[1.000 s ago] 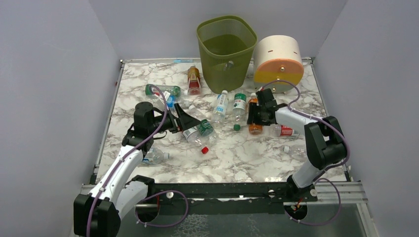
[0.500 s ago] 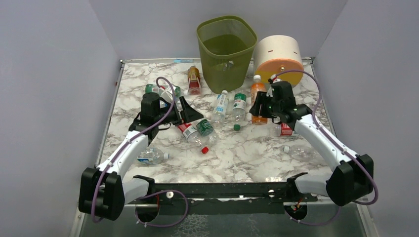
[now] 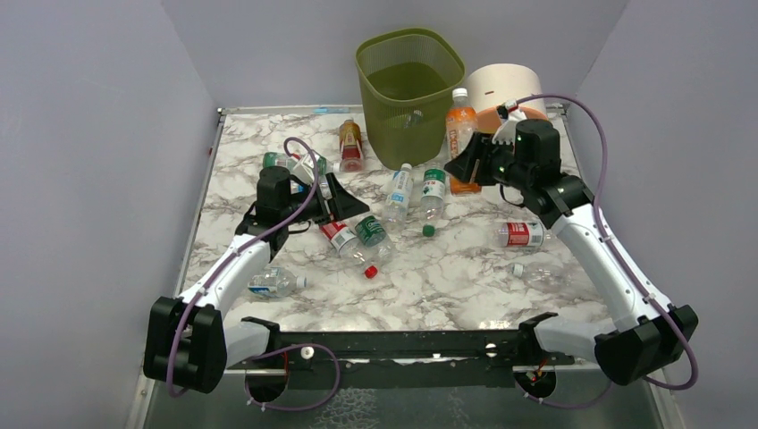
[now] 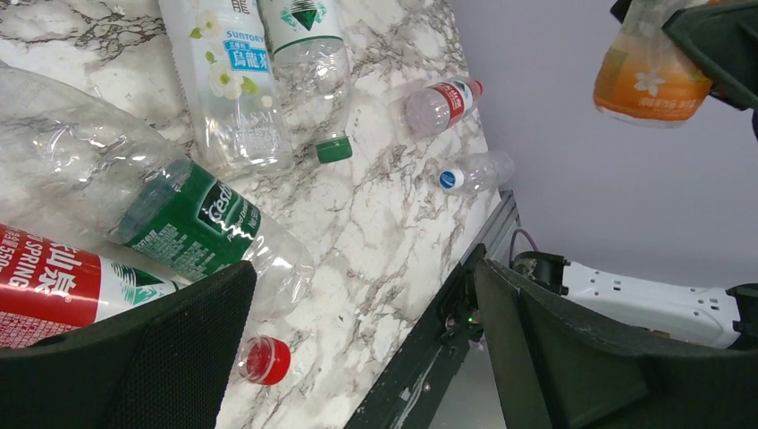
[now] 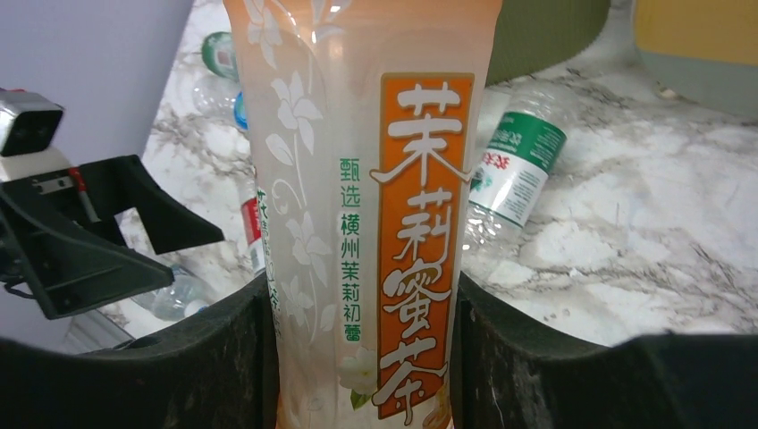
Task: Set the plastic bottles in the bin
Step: Place the plastic bottle in the trash bin.
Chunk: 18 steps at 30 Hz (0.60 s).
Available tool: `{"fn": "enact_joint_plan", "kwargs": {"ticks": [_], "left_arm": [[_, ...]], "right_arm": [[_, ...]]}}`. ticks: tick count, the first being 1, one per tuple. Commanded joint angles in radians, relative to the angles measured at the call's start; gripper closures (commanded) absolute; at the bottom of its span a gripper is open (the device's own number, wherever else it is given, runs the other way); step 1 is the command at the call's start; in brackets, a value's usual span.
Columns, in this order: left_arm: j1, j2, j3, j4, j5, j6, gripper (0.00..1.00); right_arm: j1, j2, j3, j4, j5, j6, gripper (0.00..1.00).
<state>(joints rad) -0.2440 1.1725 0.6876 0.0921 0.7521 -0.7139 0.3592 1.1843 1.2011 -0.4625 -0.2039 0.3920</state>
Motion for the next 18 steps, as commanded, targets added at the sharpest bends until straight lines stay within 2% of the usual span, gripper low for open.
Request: {"fn": "enact_joint_plan", "kwargs": {"ticks": [1,18], "left_arm": [[-0.005,-0.021,0.023,0.036,0.016,-0.004,0.01],[-0.008,-0.109,-0.032,0.025,0.006,-0.026,0.01]], "right_arm": [[0.004,0.052,0.087,0.069,-0.089,0.008,0.47],[0.005,0.442,0.500,0.332,-0.110,0.029,0.46]]}}
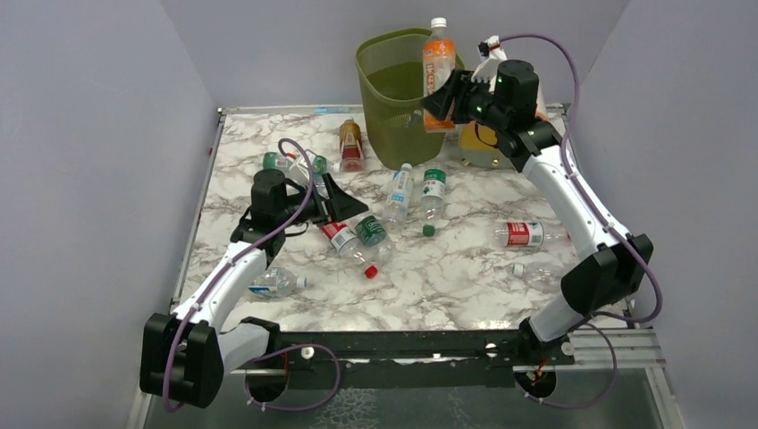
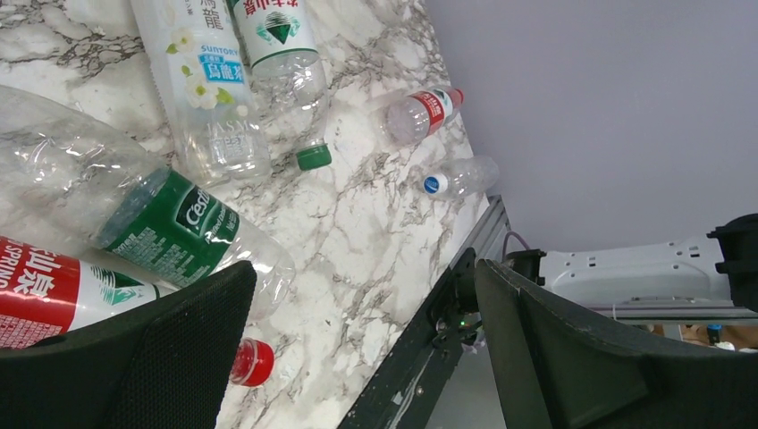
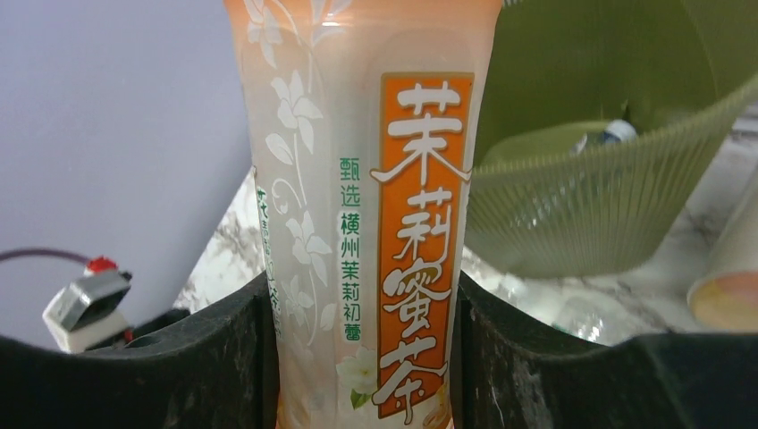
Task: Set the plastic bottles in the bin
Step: Place the plastic bottle in the trash bin.
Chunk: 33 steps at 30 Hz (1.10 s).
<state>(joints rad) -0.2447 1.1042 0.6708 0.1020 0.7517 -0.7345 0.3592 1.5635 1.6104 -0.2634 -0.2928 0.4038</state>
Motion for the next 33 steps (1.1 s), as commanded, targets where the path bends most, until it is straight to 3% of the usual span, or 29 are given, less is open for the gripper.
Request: {"fn": "enact_joint_plan", "kwargs": {"ticks": [1,18,33], "left_arm": [[-0.007,-0.045,-0.017,0.012,0.006,-0.006,0.01],[-0.008,-0.057,-0.014,-0.015,0.009,0.006,0.01],[-0.008,-0.080,-0.005,-0.067,-0.008,0.027,0.01]], "right_arm": [[0.005,0.085,0.115,0.150,-0.024,0.022,0.46],[0.005,0.363,0.301,0.455,-0.062,0.115,0.45],[0.005,0.560,0.549,0.434,-0.084,0.136,0.44]]}}
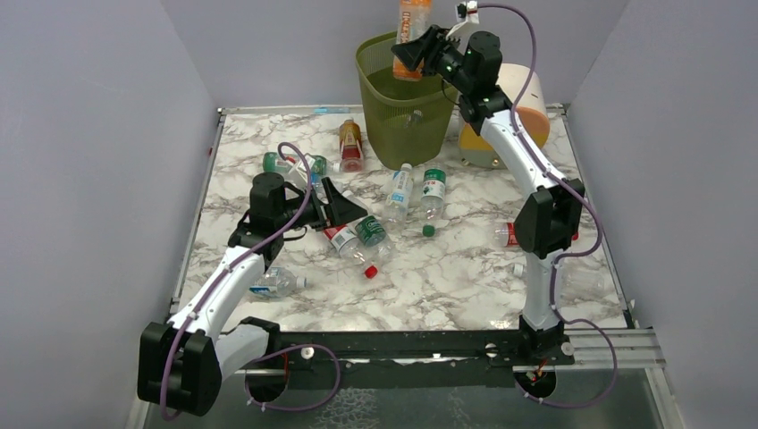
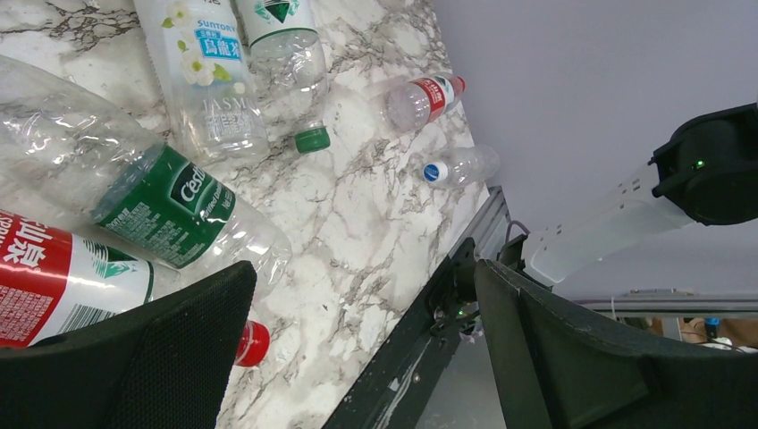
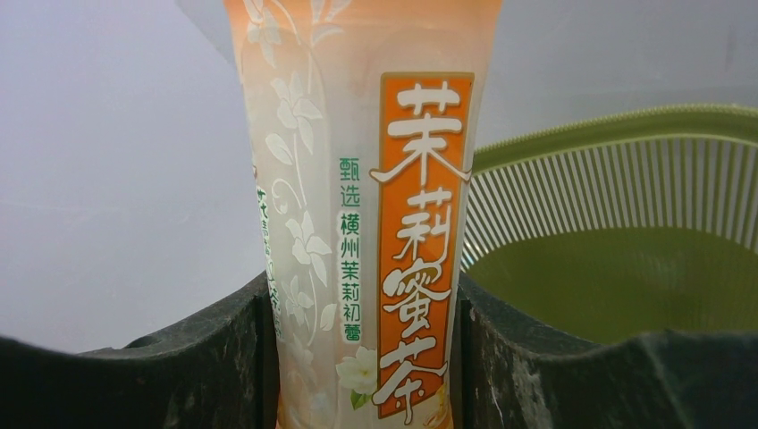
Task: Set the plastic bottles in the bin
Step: Place the plastic bottle in the trash bin.
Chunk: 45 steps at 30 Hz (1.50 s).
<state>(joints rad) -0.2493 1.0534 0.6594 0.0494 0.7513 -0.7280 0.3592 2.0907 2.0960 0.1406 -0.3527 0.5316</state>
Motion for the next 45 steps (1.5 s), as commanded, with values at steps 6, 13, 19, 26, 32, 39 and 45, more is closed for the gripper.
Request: {"fn": "enact_joint_plan", "kwargs": {"ticks": [6,13,19,26,32,39,45], "left_arm": [[-0.004,-0.034,-0.001,-0.014,-0.010,0.024,0.01],[-0.002,-0.042,-0.004,-0.026,-0.009,0.033,0.01],[-0.004,-0.052,-0.003,-0.036,-0.016,0.038,0.01],[-0.004,-0.052,0.000,-0.035,-0.018,0.035,0.01],[-0.004,-0.070,0.008,-0.050,-0.024,0.035,0.01],[-0.004,-0.089,-0.016,-0.056,-0.024,0.031,0.01],[-0.004,-0.081,-0.062,-0.026,-0.021,0.031,0.01]], "right_arm": [[0.005,0.088,0.090,0.018,-0.019,-0.003,0.41],[0.004,0.135,0.106,-0.005,-0.019,-0.013,0.39],[0.004,0.118,0.077,-0.015,-0.019,-0.037,0.29],[0.004,0.083,0.071,-0.041,-0.004,-0.072,0.12],[0.005,-0.005,0.001,-0.048,0.005,-0.083,0.09],[0.004,-0.233,-0.194,-0.090,-0.021,-0.075,0.05],[0.005,-0.495,-0.495,-0.140,-0.004,-0.094,0.01]]}}
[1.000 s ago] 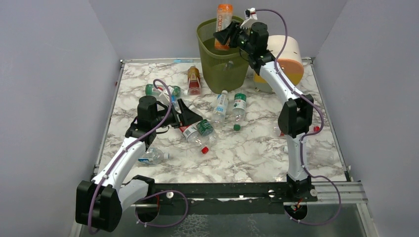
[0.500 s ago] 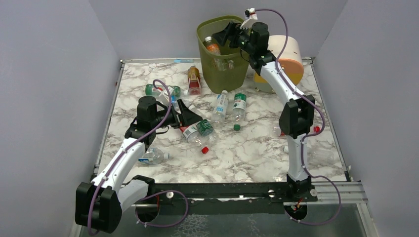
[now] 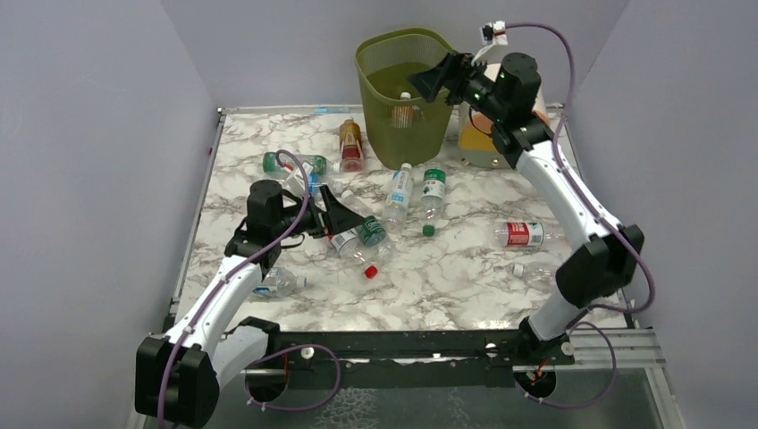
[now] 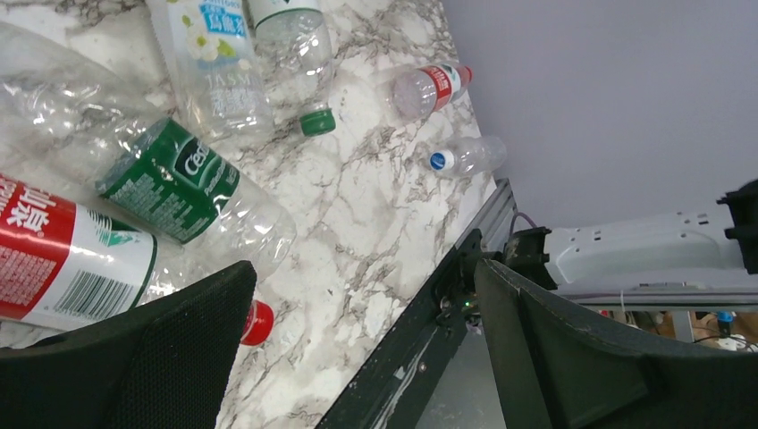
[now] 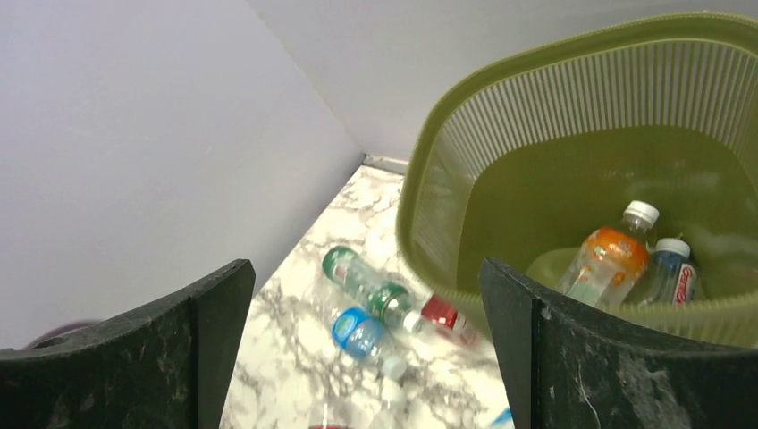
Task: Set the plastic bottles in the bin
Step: Place the plastic bottle in the trash bin, then pick up the plastic bottle at the center of the board.
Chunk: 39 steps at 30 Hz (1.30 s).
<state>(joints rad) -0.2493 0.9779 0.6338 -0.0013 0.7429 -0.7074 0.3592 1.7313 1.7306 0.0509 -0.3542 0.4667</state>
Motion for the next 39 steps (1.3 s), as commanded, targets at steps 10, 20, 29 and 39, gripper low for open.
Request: {"fn": "enact_joint_plan", "kwargs": {"ticks": [10,20,29,39], "left_arm": [[-0.003,0.005,-0.080,0.127,-0.003,0.003,0.01],[-0.004,0.043,-0.104,0.244,0.062,-0.052,0.01],[-0.004,0.045,-0.078,0.143,-0.019,-0.016,0.01],[-0.004,0.008,-0.066,0.067,-0.134,0.011,0.01]], "right_arm": [[0.004,-0.351,-0.534,-0.120,0.019,-0.064,0.01],[0.004,-0.458,-0.853,-0.154,-0.012,-0.061,0.01],[0.004,-0.451,-0.859,-0.228,-0.006,-0.063,0.01],[0.004,-0.349,-0.856,-0.238,0.091,-0.058,0.13]]}}
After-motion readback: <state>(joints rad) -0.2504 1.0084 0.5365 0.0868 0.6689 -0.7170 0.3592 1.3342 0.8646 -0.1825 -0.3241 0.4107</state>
